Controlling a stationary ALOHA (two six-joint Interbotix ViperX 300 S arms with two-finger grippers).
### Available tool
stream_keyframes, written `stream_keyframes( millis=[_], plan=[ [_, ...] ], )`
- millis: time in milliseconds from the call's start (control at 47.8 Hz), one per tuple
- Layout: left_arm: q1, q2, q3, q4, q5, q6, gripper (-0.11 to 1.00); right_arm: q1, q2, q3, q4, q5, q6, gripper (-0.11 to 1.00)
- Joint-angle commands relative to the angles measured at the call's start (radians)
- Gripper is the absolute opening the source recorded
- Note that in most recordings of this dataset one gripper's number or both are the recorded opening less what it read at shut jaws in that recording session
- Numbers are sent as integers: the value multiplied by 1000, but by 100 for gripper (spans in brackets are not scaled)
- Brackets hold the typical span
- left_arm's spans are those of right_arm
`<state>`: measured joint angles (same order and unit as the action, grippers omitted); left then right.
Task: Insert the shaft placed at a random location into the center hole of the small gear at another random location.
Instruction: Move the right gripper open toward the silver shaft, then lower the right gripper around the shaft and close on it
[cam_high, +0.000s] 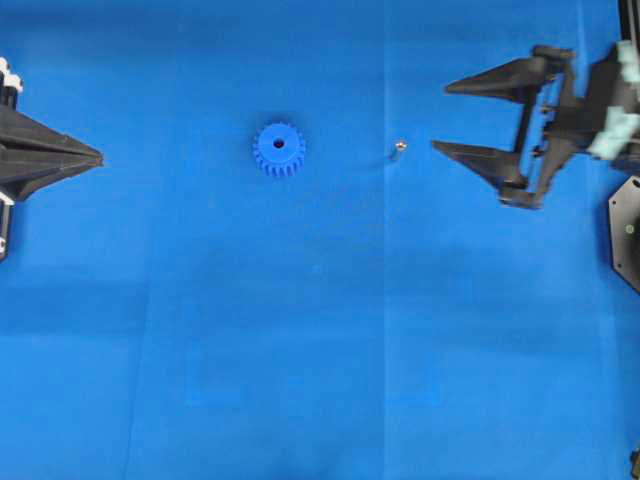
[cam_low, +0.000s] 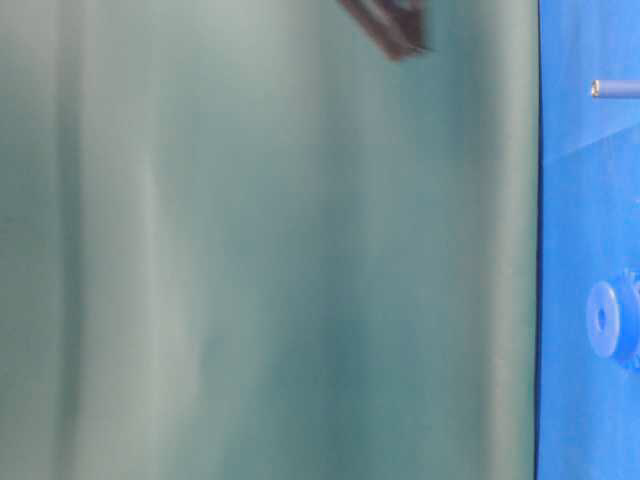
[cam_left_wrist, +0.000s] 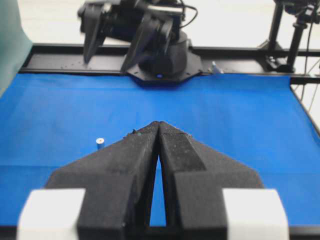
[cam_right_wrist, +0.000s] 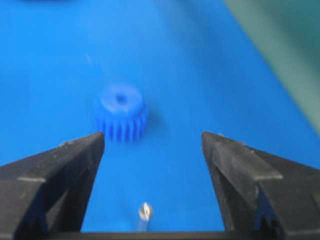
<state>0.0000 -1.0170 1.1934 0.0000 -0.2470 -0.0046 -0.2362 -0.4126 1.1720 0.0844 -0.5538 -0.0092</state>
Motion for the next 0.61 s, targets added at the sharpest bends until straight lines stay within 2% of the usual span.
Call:
stream_keyframes(
  millis=[0, 84, 377, 586],
  plan=[
    [3, 3, -8, 3, -5, -2, 0, -3, 80, -18, 8, -61, 2, 62],
    [3, 3, -6, 3, -5, -2, 0, -5, 156, -29, 17, -100, 2, 58],
    [2, 3, 3, 3, -5, -2, 0, -6, 342, -48, 81, -209, 3, 59],
    [2, 2, 11, 3, -5, 2, 0, -2, 413, -61, 84, -219, 18, 59]
  ],
)
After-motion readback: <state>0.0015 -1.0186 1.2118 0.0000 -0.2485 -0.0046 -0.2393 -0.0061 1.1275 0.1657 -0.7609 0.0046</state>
